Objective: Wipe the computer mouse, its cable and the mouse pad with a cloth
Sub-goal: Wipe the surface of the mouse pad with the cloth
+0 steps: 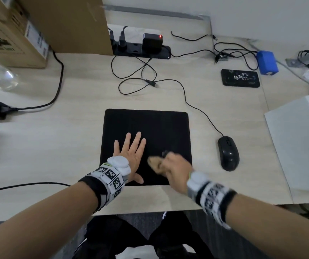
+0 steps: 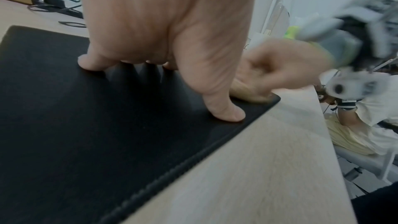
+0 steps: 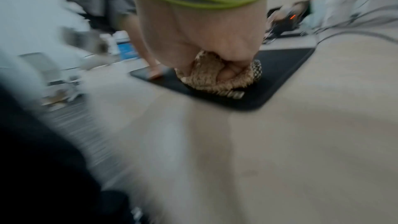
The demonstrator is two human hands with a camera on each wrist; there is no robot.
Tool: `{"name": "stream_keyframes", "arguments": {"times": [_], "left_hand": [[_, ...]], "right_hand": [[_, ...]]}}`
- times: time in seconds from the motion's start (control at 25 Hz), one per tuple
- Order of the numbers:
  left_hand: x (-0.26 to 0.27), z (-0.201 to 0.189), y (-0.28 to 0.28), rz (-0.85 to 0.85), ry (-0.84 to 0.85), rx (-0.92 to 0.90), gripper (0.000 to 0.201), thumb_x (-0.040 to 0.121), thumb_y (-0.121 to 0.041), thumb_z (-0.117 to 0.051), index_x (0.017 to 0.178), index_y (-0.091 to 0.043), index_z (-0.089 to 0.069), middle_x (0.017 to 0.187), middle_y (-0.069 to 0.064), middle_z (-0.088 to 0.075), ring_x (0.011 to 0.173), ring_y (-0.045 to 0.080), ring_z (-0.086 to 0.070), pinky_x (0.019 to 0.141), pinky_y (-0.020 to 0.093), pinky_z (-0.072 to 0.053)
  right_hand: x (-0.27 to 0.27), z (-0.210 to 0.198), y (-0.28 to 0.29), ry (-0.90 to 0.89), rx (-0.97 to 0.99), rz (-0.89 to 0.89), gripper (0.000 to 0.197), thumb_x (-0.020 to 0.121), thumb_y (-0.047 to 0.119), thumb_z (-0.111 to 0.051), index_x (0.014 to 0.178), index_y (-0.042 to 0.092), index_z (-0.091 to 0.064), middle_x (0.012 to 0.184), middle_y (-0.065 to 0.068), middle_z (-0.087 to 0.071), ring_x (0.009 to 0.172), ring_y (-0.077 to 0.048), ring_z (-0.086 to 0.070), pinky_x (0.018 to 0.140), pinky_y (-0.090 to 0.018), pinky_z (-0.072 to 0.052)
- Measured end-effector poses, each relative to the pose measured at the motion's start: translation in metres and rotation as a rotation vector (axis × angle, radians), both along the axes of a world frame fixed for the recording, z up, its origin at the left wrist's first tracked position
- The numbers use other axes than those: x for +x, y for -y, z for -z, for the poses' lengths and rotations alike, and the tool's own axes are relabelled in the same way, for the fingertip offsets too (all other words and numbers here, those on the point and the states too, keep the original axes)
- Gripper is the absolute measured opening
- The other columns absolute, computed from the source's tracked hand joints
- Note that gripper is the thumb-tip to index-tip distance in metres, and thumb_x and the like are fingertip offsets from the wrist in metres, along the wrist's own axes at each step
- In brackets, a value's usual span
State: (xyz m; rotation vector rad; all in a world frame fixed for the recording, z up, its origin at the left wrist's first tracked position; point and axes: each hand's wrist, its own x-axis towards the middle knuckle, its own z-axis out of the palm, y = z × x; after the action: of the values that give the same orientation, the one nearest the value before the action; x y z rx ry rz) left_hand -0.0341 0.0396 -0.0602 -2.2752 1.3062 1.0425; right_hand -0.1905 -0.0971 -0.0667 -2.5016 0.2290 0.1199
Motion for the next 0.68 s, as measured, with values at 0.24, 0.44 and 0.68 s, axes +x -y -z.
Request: {"name": "stream_keyframes", "arguments": {"times": [0.24,0.44,0.68], "left_hand": [[-0.002,0.002,0.003,-0.009,0.002,0.026,0.138,0.069,-0.063,-0.074,0.147,-0.015,0.031,0.152,0.007,0.043,0.141,0.038,0.033,0.115,0.065,0.004],[-0.003,0.002,0.005,0.004,0.022,0.053,0.138,0.07,-0.065,-0.072,0.145,-0.015,0.033,0.151,0.008,0.044,0.141,0.038,0.033,0.115,0.065,0.002],[0.0,-0.004,0.007,0.033,0.021,0.096,0.137,0.071,-0.068,-0.069,0.145,-0.014,0.032,0.15,0.008,0.044,0.142,0.038,0.03,0.117,0.064,-0.003]], "right_hand": [[-0.015,0.014,0.024,-0.024,-0.009,-0.122,0.016,0.073,0.004,-0.052,0.079,0.015,-0.06,0.083,-0.006,-0.051,0.068,-0.029,-0.051,0.056,-0.038,-0.047],[0.086,0.02,0.086,-0.055,-0.127,0.176,0.016,0.077,0.004,-0.055,0.088,0.012,-0.063,0.095,-0.016,-0.054,0.084,-0.037,-0.057,0.071,-0.04,-0.049],[0.111,0.016,0.092,-0.379,-0.212,0.283,0.04,0.08,0.015,-0.058,0.119,0.026,-0.058,0.11,-0.007,-0.048,0.095,-0.03,-0.058,0.08,-0.036,-0.052]]}}
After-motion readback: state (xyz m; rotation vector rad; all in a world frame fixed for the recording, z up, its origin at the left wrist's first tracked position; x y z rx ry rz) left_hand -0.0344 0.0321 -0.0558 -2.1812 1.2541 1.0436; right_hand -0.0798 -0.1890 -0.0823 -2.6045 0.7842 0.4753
